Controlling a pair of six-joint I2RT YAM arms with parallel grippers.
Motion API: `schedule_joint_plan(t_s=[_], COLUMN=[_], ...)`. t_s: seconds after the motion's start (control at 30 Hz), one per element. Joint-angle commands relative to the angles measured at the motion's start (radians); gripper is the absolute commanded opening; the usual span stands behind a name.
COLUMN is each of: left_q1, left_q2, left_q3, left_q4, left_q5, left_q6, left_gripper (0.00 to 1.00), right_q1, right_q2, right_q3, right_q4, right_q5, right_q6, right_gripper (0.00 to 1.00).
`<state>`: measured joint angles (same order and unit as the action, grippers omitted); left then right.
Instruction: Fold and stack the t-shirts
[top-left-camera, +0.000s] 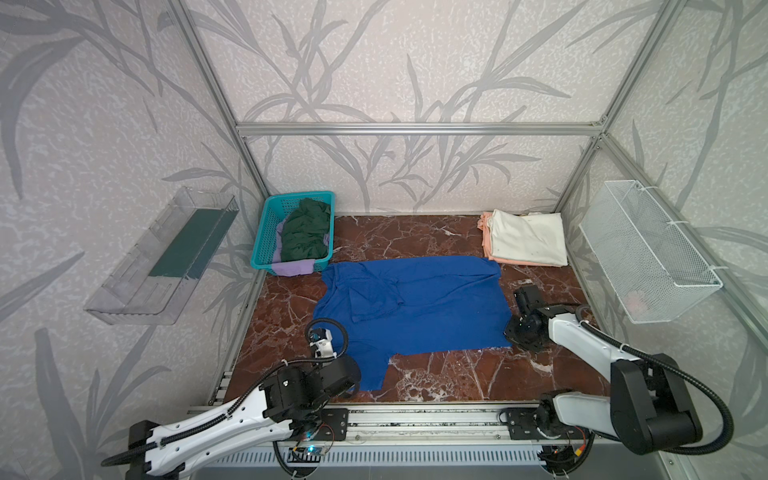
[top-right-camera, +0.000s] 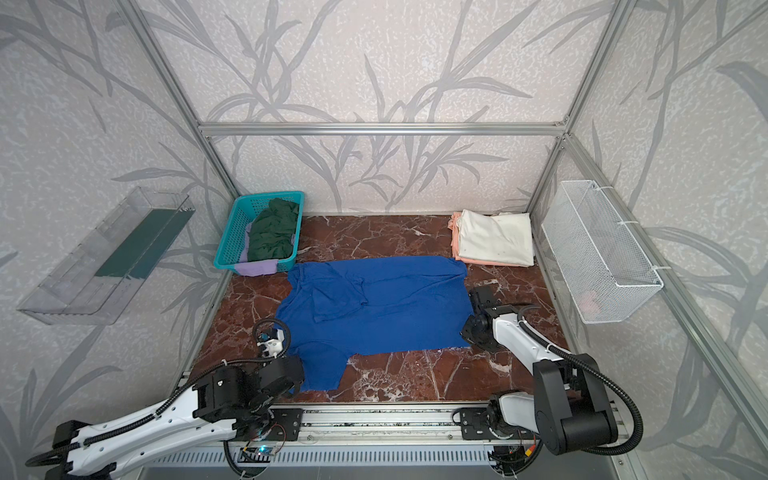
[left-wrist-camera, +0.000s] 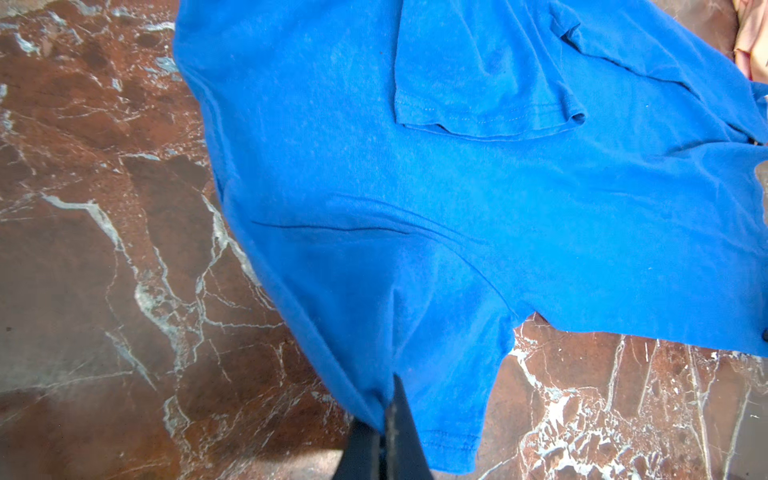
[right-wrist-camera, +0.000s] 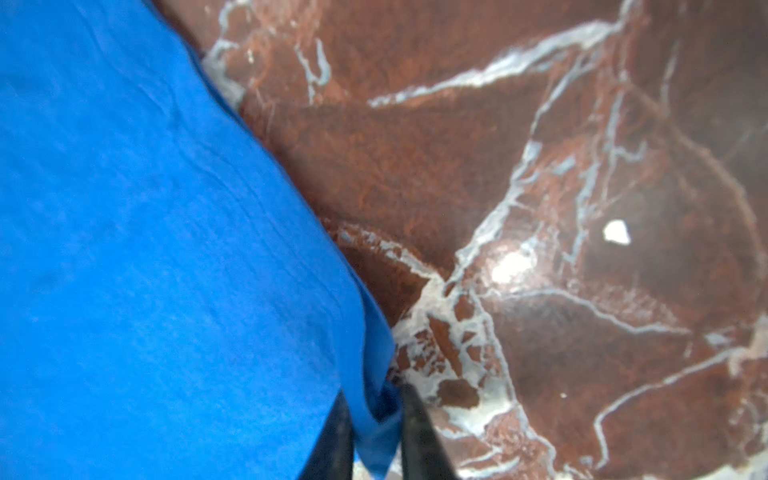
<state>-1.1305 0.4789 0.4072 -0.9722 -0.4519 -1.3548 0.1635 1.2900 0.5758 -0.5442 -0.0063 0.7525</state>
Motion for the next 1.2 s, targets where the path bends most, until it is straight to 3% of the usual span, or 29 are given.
schedule_joint_plan(t_s=[0.0, 0.23, 0.63, 0.8, 1.0, 1.17], left_q1=[-0.001, -0.001, 0.000, 0.001, 0.031, 0.139], left_q2=[-0.006, 0.004, 0.022, 0.035, 0.056, 0.120], left_q3=[0.002, 0.045, 0.151, 0.154, 0.193, 0.211], left_q4=[-0.168, -0.173, -0.192, -0.150, -0.121, -0.025], left_q5=[-0.051, -0.049, -0.104, -0.158, -0.206, -0.103], left_q6=[-0.004, -0.004, 0.042, 0.068, 0.137, 0.259], left_gripper=[0.00, 0.00, 0.00, 0.00, 0.00, 0.00], right_q1=[-0.001, 0.009, 0.025, 0.025, 0.025, 0.025], right_q2=[0.032, -0.082, -0.504, -0.480, -0.352, -0.247], right_q3=[-0.032, -0.064, -0.132, -0.099, -0.020, 0.057], right_q4=[-0.016, -0.079, -0.297, -0.283, -0.243, -0.233], right_q5=[-0.022, -0.048, -0.039, -0.037, -0.043, -0.050], right_q6=[0.008, 0.019, 0.031, 0.008, -0.044, -0.080], right_gripper=[0.00, 0.00, 0.00, 0.00, 0.00, 0.00])
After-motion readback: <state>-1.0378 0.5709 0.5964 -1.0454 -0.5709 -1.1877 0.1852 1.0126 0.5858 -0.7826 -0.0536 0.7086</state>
